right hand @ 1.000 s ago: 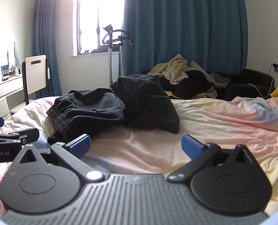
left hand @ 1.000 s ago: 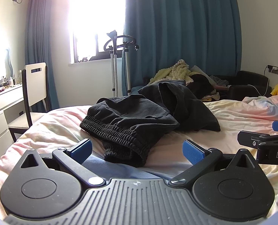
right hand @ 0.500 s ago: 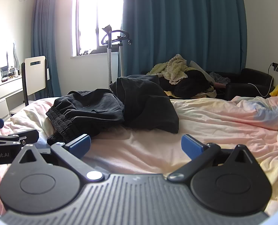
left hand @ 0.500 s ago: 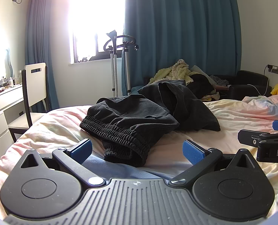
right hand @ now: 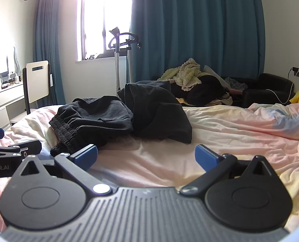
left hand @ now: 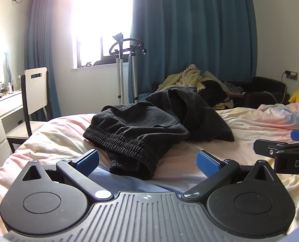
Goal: Fold clothes
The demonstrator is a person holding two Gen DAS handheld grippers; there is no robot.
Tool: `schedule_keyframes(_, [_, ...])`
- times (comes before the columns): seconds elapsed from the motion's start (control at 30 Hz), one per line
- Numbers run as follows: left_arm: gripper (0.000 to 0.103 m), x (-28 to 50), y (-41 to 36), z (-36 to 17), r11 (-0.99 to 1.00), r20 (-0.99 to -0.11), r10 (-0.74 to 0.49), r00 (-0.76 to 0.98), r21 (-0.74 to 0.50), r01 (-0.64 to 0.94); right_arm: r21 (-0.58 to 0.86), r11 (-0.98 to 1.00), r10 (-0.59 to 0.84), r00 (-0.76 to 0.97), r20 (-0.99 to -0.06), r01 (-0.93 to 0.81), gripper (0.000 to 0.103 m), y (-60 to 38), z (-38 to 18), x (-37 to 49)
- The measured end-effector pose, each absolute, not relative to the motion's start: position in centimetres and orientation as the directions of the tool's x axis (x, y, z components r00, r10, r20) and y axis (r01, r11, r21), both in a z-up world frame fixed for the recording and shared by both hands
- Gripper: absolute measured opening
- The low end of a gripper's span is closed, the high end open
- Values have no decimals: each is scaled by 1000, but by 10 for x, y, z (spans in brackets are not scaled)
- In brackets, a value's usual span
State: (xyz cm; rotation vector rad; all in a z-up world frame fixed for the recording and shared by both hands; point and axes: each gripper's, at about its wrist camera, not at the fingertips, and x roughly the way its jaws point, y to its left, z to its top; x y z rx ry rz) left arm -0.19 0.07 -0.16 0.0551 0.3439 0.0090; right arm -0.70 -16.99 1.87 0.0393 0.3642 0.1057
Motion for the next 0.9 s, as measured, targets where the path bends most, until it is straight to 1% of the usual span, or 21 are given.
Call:
schedule_keyframes(0.3, [103,-2,3,0,999,-342,1,940,35,11,54,995,100,931,-352,-86,103,-171,17,-4])
schedule_keyframes(0.63, [103,-1,2,-2,999,-336,10,942,46,6,54,995,93,935,-342,-79,103,-173,18,-5])
schedule_keyframes(0.8, [103,13,0,-4,999,-353,7,936,44,10,69,996,77,940,-333,-57,103,-177,18,-5])
schedule_keyframes(0.9, [103,29,-6,-4,996,-360,-11,933,79,42,81,996,62,942,-329,-37,103,-181,17,-6])
